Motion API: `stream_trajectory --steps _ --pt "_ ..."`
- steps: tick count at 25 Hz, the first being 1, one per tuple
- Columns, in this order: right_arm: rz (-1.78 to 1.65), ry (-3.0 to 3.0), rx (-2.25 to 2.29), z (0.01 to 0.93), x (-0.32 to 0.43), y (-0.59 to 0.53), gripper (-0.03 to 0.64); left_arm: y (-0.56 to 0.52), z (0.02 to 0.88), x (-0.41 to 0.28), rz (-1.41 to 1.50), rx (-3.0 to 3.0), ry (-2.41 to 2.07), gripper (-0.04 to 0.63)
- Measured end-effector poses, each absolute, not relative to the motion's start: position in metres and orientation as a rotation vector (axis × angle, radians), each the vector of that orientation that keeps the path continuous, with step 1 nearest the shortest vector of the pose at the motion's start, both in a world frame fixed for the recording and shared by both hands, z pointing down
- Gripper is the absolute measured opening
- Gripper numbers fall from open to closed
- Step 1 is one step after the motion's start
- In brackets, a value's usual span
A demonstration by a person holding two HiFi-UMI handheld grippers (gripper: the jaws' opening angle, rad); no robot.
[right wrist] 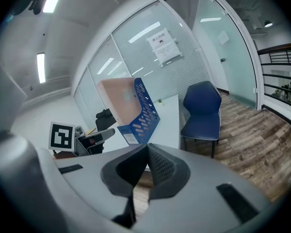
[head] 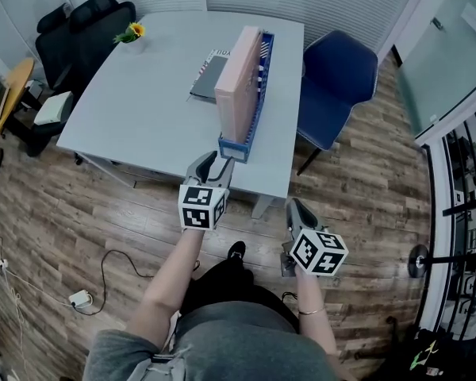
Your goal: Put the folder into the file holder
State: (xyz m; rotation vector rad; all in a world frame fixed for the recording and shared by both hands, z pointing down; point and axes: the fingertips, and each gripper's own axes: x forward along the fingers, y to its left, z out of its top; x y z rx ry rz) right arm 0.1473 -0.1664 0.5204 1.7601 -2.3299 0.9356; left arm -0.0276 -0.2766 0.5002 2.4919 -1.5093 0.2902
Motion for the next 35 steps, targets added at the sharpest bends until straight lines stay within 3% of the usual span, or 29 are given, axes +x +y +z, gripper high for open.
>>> stream_trajectory --steps 18,35 --pt "0.829 -2.387 1.632 0.514 0.124 -0.145 0.003 -0.209 0.518 -0.053 0.321 2.435 -1.517 0.038" --pt "0.677 -2.397 1.585 0.506 0.119 -0.132 0.003 -0.174 0.523 -0.067 0.286 2.368 -1.515 0.034"
